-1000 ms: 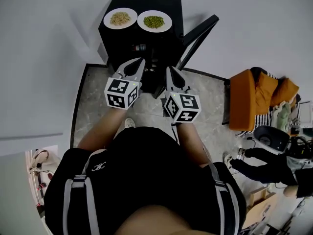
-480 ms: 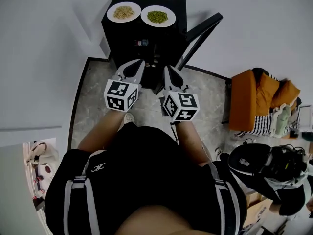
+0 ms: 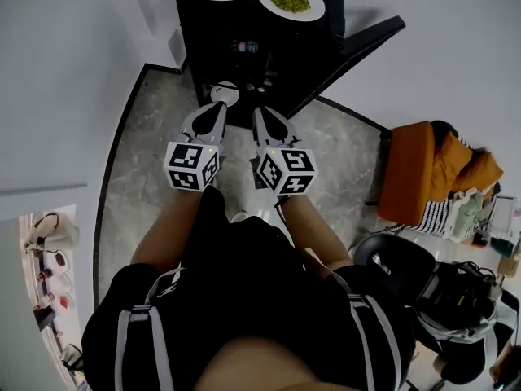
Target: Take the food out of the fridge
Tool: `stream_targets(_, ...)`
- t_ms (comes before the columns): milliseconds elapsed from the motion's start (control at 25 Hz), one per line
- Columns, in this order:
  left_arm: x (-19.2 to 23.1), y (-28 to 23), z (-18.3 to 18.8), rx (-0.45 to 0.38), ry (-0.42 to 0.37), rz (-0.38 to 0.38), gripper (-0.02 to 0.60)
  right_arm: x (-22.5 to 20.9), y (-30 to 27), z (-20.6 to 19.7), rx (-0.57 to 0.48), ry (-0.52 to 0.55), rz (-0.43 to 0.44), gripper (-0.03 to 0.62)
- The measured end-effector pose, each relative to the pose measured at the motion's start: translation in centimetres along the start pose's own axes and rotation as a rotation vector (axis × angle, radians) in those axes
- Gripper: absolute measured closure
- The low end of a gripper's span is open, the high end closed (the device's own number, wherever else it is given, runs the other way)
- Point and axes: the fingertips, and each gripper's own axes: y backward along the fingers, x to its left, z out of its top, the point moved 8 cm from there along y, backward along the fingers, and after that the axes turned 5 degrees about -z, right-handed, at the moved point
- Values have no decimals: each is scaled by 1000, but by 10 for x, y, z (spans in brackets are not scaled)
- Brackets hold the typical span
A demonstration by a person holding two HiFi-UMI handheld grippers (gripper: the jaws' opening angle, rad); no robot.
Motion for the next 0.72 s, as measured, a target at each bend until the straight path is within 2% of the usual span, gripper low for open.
stream_targets(120, 24, -7, -46, 13, 4, 33, 578, -10, -27, -52, 46, 15, -38, 594)
stream_targets(240, 55, -24, -94, 8, -26, 49, 578, -25, -61, -109, 67, 47, -67, 594)
stream_targets(520, 109, -87, -215, -21, -77, 70, 578, -92, -153, -255, 70, -28, -43, 594)
stream_targets(600, 121, -100, -254, -30, -90, 65, 578, -111, -179, -302, 62, -76, -41, 592)
stream_targets(720, 134, -114, -302, -43, -106, 67, 578, -141, -211, -368, 34, -240, -64, 591)
